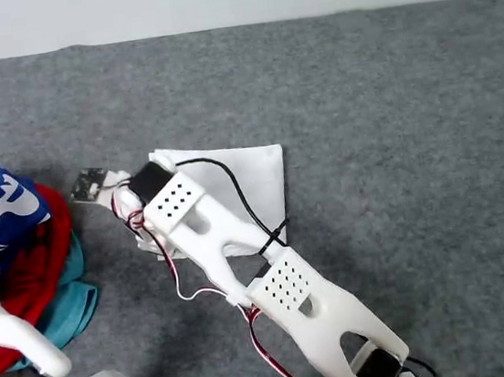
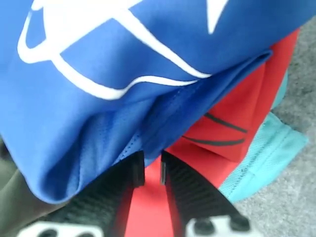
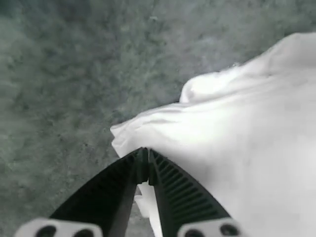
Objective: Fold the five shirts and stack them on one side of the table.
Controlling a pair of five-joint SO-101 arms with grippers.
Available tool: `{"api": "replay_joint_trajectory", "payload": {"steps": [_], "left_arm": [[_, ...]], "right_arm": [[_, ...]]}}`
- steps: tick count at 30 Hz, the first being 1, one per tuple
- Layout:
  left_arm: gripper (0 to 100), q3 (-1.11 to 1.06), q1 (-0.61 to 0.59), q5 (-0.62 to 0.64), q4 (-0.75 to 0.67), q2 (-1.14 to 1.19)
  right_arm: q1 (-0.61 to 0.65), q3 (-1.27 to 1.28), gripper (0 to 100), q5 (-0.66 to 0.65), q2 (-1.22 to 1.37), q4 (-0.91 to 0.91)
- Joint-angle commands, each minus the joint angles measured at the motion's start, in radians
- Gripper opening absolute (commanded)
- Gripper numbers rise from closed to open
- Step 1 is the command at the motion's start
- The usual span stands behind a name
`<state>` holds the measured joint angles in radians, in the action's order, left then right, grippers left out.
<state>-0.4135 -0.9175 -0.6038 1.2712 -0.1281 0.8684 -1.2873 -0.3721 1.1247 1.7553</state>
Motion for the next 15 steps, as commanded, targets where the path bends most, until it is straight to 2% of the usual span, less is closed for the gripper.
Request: {"api": "replay_joint_trajectory", "payload": {"steps": [1,6,11,15], "left_arm": [[7,0.03,0.006,0.009,0.009,-0.044],[7,0.101,0.006,0.031,0.055,-0.044],[7,0.127,0.006,0.031,0.055,-0.044],[7,0.124,0.006,0.031,0.055,-0.044]], "right_arm": [[0.008,-0.08,0.9,0.003,-0.099,0.044],[-0.01,-0.077,0.9,0.017,-0.2,0.044],[-0.124,-0.077,0.9,0.025,-0.231,0.044],[-0.245,-0.077,1.2,0.17,-0.214,0.042]]}}
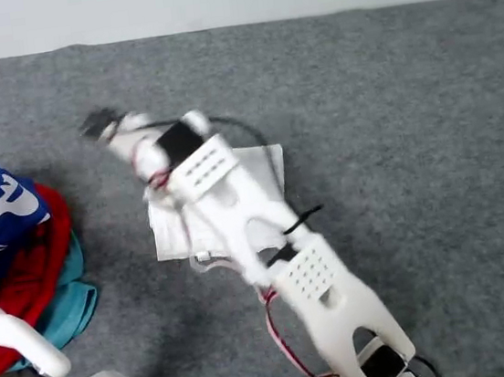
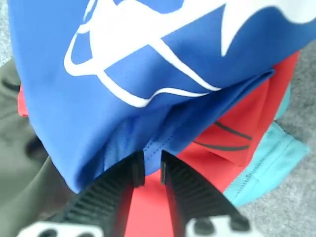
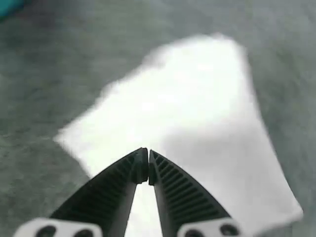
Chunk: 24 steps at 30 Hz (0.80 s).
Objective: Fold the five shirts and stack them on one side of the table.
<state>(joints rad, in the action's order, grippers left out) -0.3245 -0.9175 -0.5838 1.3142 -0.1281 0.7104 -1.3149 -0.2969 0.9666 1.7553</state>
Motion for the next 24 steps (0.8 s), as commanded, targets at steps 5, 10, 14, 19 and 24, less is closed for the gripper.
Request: {"api": "replay_joint_trajectory", "payload": {"steps": [5,10,14,19,24], "left_arm": [[7,0.033,0.006,0.011,0.009,-0.038],[7,0.033,0.006,0.011,0.006,-0.035],[7,0.033,0.006,0.011,0.005,-0.035],[7,0.033,0.006,0.008,0.005,-0.035],[7,0.035,0.006,0.008,0.005,-0.035]], "right_arm": [[-0.185,-0.049,15.8,0.374,-0.053,0.044],[-0.206,-0.049,32.9,0.56,-0.061,0.044],[-0.203,-0.049,32.2,0.566,-0.062,0.045],[-0.208,0.055,32.2,0.571,-0.136,0.045],[-0.209,0.327,32.2,0.583,-0.298,0.042]]}}
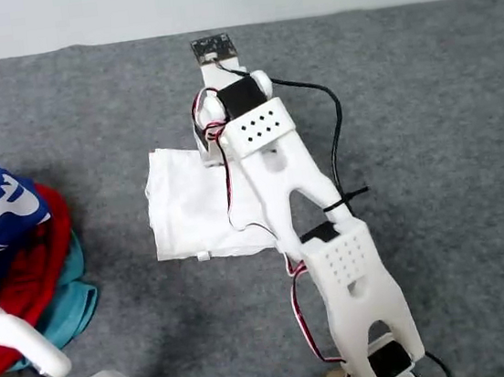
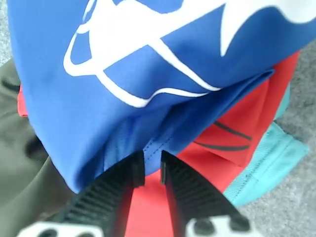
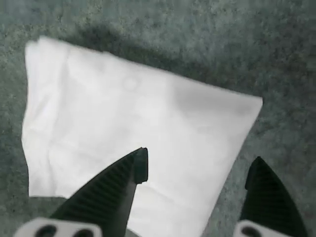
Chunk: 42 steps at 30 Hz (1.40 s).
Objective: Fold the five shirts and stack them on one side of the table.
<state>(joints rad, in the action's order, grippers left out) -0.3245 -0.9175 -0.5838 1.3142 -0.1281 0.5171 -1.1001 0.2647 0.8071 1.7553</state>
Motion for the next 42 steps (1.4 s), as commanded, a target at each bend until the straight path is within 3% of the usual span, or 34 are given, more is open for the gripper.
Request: {"api": "replay_joint_trajectory", "payload": {"steps": [1,7,26,30,37,42], "left_arm": [[7,0.035,0.006,0.008,0.005,-0.035],[7,0.033,0.044,0.008,0.005,-0.035],[7,0.03,0.06,0.008,0.009,-0.035],[7,0.03,0.06,0.008,0.009,-0.035],[7,0.03,0.06,0.008,0.009,-0.035],[7,0.035,0.061,0.009,0.011,-0.044]], "right_arm": [[-0.016,0.152,32.2,0.041,-0.162,0.041],[-0.013,0.247,32.4,0.1,-0.156,0.039],[-0.016,0.244,31.8,0.095,0.156,-0.159],[-0.022,0.244,22.5,0.072,0.165,-0.151],[-0.071,0.229,0.5,-0.103,0.156,-0.116],[-0.119,0.083,1.0,-0.129,0.154,0.047]]}}
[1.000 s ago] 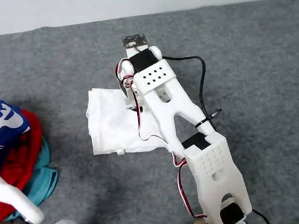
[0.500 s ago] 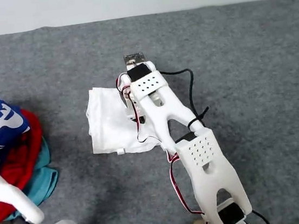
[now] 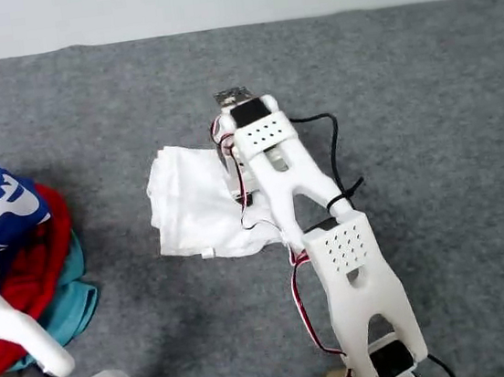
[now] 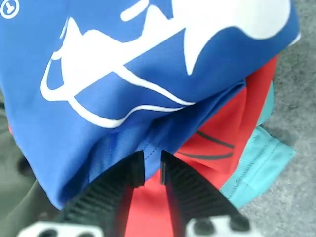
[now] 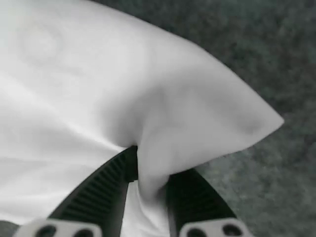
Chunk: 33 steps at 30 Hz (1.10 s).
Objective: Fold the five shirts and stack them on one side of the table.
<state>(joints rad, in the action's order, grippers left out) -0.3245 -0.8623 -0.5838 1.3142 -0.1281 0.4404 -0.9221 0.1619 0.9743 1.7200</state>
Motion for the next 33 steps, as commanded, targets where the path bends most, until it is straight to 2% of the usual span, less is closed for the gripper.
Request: {"api": "replay_joint_trajectory", "payload": {"steps": [1,7,12,16,19,25,30,33], "left_arm": [[7,0.036,0.006,0.009,0.012,-0.044],[7,0.062,0.006,0.009,0.069,-0.044],[7,0.133,0.006,0.009,0.158,-0.044],[7,0.188,0.015,0.009,0.232,-0.044],[7,0.234,0.049,0.009,0.301,-0.044],[7,0.283,0.178,0.011,0.396,-0.095],[7,0.283,0.299,0.08,0.402,-0.206],[7,0.282,0.351,0.106,0.402,-0.241]], "right_arm": [[-0.056,-0.106,1.0,-0.028,-0.019,0.081],[-0.084,-0.049,1.0,-0.123,-0.209,0.077],[-0.134,0.183,1.0,-0.238,-0.401,0.077],[-0.271,0.347,1.0,-0.397,-0.47,0.074],[-0.406,0.362,1.0,-0.563,-0.449,0.065],[-0.572,0.269,1.0,-0.967,-0.32,0.042],[-0.584,0.061,1.0,-1.142,-0.188,0.038],[-0.556,-0.117,1.0,-1.203,-0.087,-0.005]]}}
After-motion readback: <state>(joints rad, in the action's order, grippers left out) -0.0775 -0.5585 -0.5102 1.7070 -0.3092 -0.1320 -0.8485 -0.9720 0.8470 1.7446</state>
